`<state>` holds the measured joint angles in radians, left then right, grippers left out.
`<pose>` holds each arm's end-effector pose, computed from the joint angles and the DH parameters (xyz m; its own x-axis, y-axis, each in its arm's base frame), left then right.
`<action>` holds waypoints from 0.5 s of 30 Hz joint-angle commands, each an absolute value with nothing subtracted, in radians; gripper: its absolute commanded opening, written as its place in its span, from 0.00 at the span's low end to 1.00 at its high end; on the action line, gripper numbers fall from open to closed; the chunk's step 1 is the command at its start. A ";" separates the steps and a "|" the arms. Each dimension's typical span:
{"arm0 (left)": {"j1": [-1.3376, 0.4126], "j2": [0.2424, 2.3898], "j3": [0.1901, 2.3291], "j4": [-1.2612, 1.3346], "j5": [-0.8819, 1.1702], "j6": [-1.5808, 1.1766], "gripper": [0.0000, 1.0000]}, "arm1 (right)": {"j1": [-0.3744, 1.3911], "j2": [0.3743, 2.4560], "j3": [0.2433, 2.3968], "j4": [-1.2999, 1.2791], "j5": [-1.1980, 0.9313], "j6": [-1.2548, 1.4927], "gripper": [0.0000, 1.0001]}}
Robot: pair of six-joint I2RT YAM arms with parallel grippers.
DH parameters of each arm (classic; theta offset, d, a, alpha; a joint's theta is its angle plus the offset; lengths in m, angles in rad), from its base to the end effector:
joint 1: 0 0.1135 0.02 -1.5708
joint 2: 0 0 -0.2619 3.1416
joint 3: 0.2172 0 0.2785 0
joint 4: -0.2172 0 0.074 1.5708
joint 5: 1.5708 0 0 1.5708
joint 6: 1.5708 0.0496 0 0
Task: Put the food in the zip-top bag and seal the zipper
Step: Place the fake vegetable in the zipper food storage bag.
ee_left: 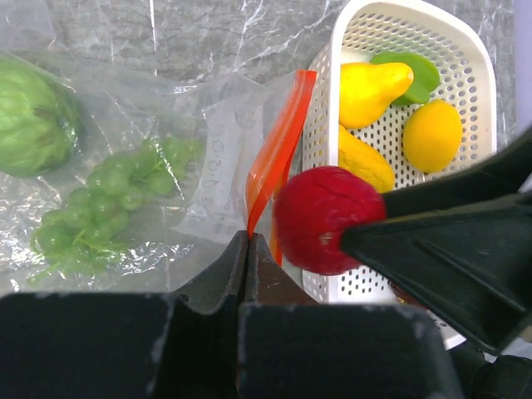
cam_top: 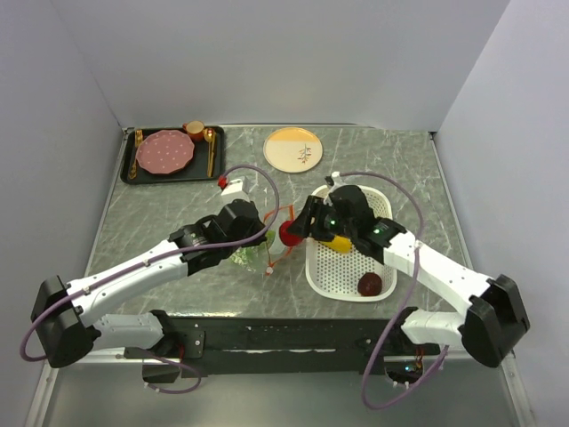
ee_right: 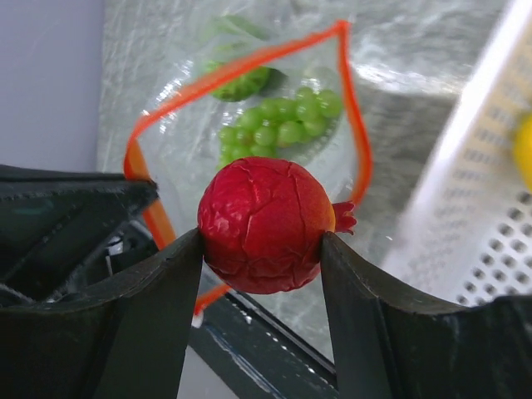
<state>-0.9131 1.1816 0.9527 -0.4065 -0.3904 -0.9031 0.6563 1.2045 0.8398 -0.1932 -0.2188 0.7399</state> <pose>0.1956 -0.2224 0.2814 -0.6523 -0.3434 -0.6757 0.0523 0.8689 -0.4921 0.2355 0.1950 0.2523 -0.8097 0.2071 -0.5491 -0.2649 0.7060 0.6569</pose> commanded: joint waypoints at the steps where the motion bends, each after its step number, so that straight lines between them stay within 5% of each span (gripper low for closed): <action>1: -0.911 1.157 0.966 -0.388 -0.407 -0.905 0.01 | 0.684 1.278 0.922 -0.072 -0.311 0.759 0.30; 5: -0.911 1.154 0.976 -0.393 -0.410 -0.899 0.01 | 0.710 1.371 0.968 -0.035 -0.340 0.761 0.36; 10: -0.911 1.134 0.980 -0.406 -0.426 -0.897 0.01 | 0.719 1.402 1.000 -0.077 -0.318 0.729 0.74; 15: -0.911 1.118 0.974 -0.413 -0.440 -0.900 0.01 | 0.715 1.325 0.966 -0.155 -0.183 0.701 0.84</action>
<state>-0.9119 1.1503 0.9531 -0.4206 -0.4156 -0.9028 0.7109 1.4017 0.9501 -0.1207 -0.2867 0.7322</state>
